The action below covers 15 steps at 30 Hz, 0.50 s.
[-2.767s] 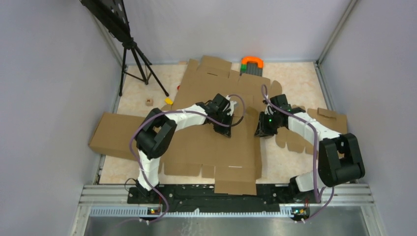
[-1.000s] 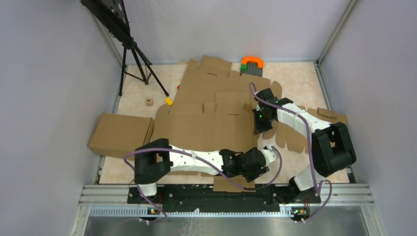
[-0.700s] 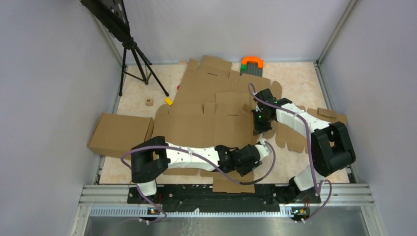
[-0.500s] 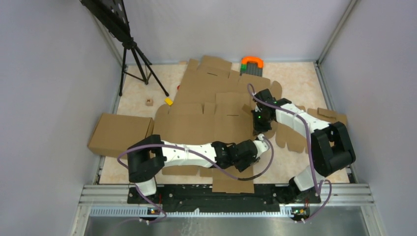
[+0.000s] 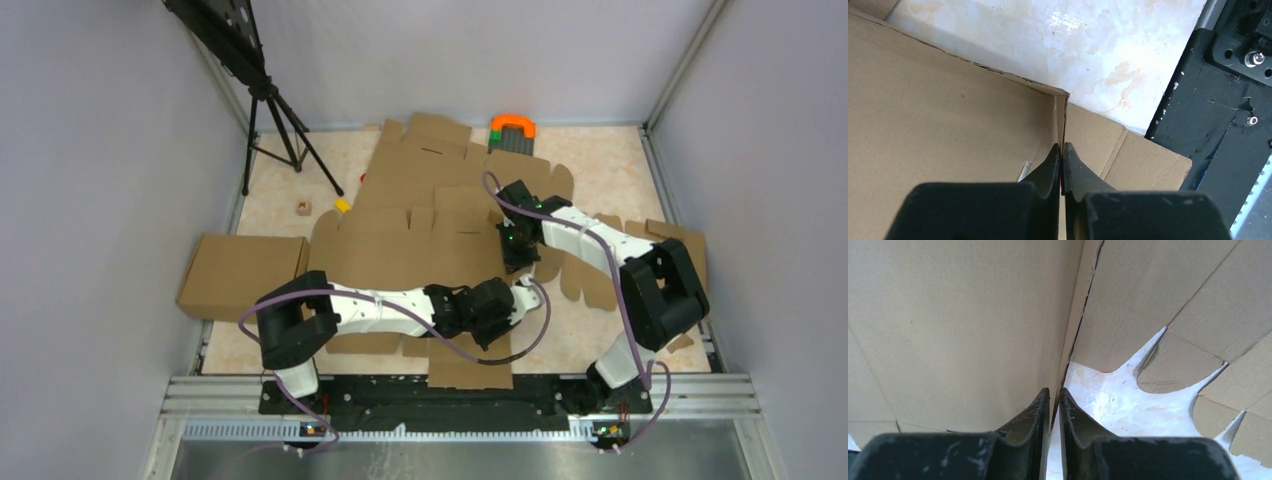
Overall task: Fold the paper box
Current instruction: Fold the paper box at the center of the board.
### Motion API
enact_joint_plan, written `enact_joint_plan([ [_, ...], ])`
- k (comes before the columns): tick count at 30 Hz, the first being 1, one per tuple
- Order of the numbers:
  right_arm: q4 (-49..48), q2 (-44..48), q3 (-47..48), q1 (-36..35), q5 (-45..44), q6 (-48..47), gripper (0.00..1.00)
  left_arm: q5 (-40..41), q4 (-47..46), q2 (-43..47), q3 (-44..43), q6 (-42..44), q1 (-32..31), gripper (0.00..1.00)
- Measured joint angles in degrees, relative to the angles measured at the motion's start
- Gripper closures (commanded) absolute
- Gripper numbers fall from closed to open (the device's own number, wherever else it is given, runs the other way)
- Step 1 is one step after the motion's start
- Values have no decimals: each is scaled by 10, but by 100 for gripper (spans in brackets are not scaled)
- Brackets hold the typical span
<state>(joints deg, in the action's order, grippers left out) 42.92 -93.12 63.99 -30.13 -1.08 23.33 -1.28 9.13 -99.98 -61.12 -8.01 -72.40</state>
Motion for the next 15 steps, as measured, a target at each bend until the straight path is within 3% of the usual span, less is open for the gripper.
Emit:
enact_joint_plan([
  [8,13,-24,25,-23,-31,-3,52,-13,-18,3,14,23,7,100],
  [15,7,-49,83,-5,-43,-27,44,-13,-28,13,26,38,7,100],
])
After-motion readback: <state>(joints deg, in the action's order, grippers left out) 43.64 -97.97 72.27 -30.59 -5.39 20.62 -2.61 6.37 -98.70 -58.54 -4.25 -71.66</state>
